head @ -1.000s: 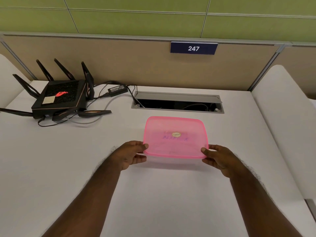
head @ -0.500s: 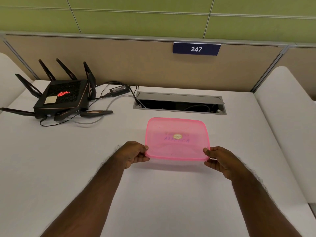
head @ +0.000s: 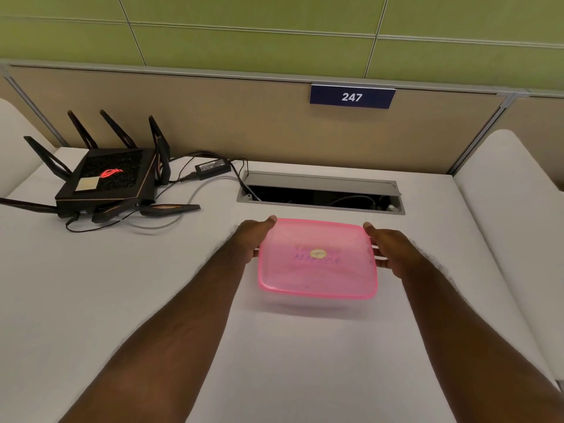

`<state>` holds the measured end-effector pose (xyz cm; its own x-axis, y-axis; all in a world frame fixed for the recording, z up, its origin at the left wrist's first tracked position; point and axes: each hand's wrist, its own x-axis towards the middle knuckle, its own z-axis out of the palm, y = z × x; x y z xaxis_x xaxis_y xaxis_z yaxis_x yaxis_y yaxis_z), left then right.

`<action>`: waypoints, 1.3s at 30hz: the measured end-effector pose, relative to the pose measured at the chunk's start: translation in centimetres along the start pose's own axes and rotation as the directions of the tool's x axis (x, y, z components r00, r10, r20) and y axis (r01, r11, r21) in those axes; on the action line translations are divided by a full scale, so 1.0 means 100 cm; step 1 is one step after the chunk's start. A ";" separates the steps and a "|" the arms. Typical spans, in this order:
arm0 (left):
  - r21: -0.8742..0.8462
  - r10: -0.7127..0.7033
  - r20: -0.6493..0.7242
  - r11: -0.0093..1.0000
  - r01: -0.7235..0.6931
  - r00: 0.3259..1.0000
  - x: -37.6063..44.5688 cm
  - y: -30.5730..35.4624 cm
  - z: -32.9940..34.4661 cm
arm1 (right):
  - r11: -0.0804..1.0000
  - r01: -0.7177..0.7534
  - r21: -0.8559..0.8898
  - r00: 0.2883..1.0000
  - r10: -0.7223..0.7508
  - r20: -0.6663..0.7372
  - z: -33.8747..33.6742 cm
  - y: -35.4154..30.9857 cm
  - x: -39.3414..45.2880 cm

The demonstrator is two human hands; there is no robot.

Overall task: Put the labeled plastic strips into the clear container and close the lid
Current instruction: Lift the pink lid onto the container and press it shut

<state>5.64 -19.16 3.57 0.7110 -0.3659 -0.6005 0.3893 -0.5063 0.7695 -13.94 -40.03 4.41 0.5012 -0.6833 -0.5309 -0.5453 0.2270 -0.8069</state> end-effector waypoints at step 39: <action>-0.094 0.032 -0.021 0.995 -0.034 0.999 0.016 -0.012 -0.006 | 0.378 0.520 -0.766 0.854 -0.258 0.452 0.103 -0.058 0.028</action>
<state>6.67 -18.66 1.86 0.7352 -0.3658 -0.5706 0.4183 -0.4175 0.8066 -2.46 -36.09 4.89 0.8724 -0.3280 -0.3623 -0.4602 -0.8009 -0.3831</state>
